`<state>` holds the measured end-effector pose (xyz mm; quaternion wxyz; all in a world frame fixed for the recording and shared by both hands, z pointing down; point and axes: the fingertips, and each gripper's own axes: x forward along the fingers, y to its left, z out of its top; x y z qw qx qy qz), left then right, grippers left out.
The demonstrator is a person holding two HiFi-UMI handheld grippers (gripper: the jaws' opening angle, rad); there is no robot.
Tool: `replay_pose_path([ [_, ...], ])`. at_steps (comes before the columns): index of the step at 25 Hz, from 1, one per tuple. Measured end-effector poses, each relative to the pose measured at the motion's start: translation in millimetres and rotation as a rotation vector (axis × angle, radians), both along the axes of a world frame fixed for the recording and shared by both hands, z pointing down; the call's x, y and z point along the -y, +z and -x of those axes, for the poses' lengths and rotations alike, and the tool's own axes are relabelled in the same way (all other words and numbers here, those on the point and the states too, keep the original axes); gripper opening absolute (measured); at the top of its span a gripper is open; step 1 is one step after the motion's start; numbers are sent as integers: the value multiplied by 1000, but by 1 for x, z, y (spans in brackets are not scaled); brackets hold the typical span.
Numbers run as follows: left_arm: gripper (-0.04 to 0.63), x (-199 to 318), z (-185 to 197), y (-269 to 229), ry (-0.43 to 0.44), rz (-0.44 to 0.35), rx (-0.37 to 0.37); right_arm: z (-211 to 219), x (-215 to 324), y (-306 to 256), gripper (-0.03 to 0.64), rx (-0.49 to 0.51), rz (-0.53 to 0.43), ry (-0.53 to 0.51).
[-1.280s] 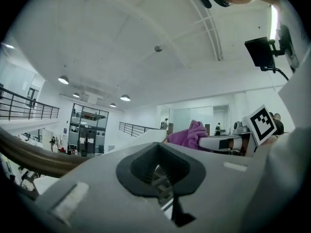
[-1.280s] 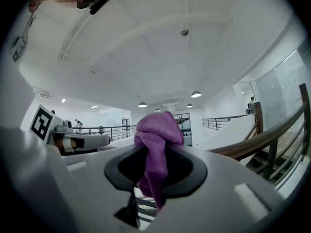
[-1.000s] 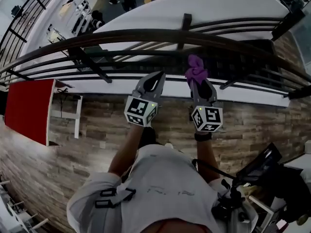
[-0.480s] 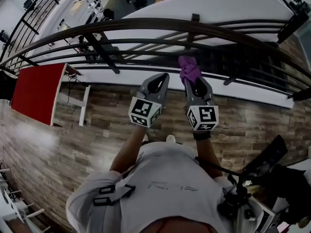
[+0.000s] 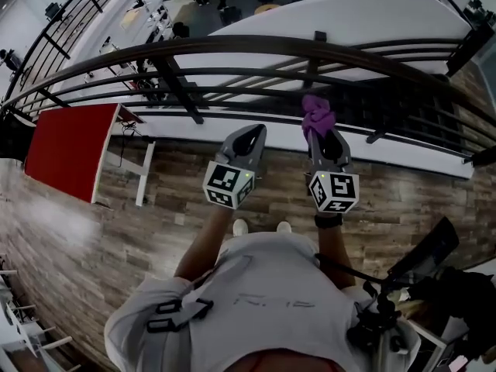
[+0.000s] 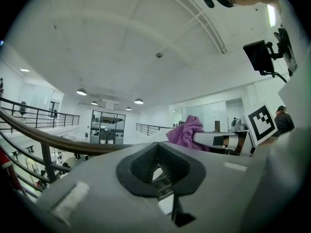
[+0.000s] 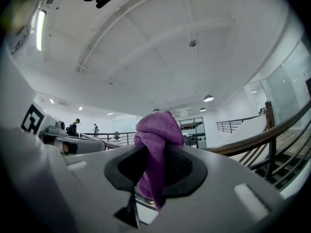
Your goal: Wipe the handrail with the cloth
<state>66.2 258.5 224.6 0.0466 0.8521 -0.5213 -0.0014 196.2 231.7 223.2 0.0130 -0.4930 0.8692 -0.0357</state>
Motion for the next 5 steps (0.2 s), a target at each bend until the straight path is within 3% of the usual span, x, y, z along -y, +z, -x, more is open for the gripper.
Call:
replay_pose_path([
  [5, 2, -31, 24, 3, 5, 1, -8, 33, -30, 10, 97, -5, 22, -19],
])
